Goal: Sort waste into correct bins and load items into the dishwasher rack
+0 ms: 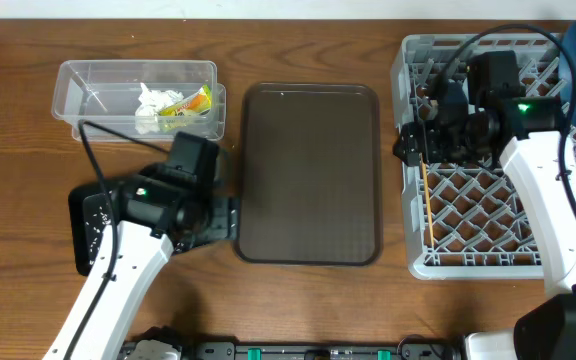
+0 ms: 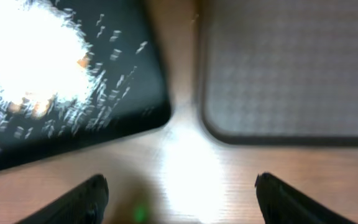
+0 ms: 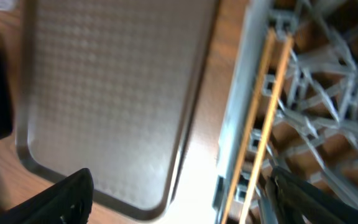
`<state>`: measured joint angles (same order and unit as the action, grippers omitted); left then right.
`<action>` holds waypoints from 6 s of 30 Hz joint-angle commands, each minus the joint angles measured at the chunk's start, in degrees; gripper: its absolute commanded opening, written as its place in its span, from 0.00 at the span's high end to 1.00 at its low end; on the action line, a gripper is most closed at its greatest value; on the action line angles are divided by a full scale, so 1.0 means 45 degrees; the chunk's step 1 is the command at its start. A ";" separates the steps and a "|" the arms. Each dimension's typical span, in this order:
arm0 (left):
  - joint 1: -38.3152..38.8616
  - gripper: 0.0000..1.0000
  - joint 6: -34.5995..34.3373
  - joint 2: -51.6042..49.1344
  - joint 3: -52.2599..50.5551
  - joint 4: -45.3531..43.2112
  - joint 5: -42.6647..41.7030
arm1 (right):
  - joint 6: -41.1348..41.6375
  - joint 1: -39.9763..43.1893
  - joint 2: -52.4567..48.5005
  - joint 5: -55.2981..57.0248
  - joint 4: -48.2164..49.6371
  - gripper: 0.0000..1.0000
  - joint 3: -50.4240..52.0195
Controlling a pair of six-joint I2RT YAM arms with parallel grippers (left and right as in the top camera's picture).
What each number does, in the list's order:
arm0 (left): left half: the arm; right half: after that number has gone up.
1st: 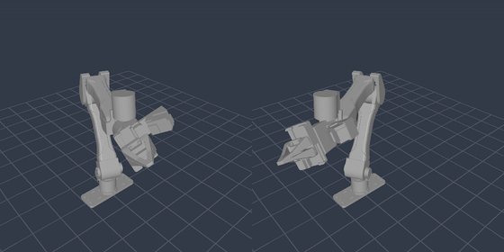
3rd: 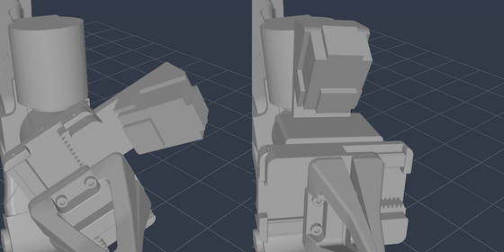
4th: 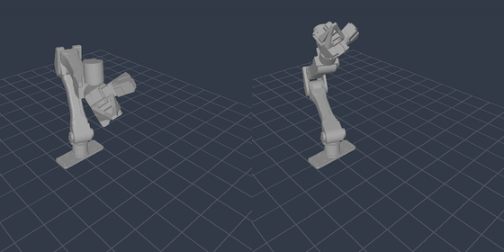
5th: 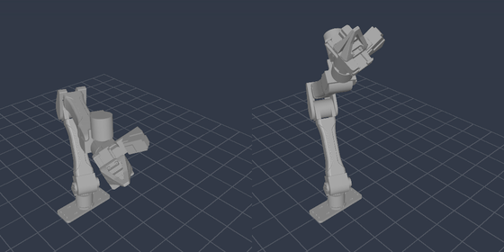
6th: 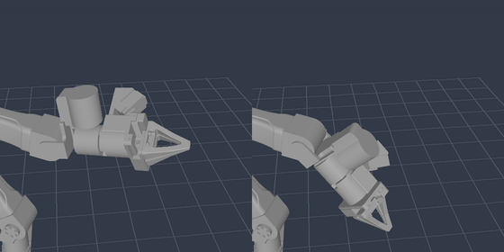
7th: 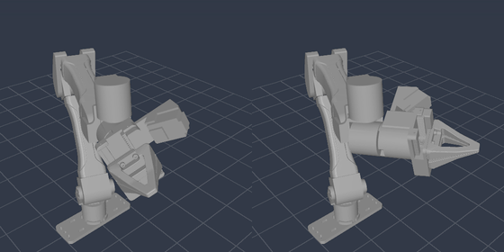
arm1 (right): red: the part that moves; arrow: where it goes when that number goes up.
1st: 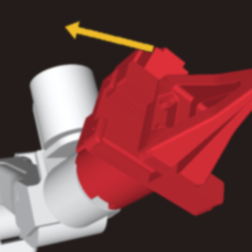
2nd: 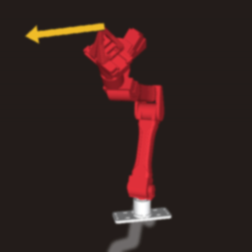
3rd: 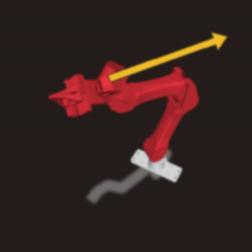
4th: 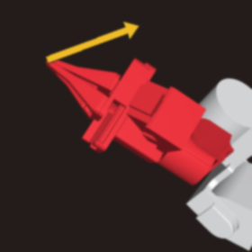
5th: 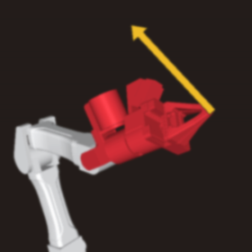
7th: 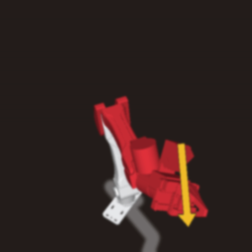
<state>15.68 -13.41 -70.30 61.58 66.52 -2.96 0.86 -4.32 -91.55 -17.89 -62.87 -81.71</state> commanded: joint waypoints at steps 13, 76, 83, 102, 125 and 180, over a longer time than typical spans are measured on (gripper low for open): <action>-0.0695 0.22 -0.0136 0.6547 -0.0583 -0.0641 0.0350 | 0.0816 0.0369 0.6455 0.1117 0.3648 0.01 0.5819; -0.0695 0.05 -0.0175 0.9821 -0.1137 -0.1370 0.0525 | -0.0971 0.0398 1.9103 0.2302 1.4066 0.01 1.7631; -0.0695 0.05 -0.0175 0.9821 -0.1137 -0.1370 0.0525 | -0.0976 0.0384 2.0298 0.3225 1.4600 0.01 1.8093; -0.0695 0.05 -0.0175 0.9821 -0.1137 -0.1370 0.0525 | -0.0923 0.0364 2.0274 0.3259 1.3061 0.01 1.8088; -0.0695 0.05 -0.0175 0.9821 -0.1137 -0.1360 0.0525 | -0.0923 0.0364 2.0274 0.3259 1.3061 0.01 1.8088; -0.2545 0.05 0.1962 1.5601 -1.3639 -1.3862 0.0767 | -0.0923 0.0364 2.0274 0.3259 1.3061 0.01 1.8088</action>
<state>4.54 -5.65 -0.60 1.04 1.45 -0.08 -2.79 -3.16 -0.69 -3.57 -3.84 -0.38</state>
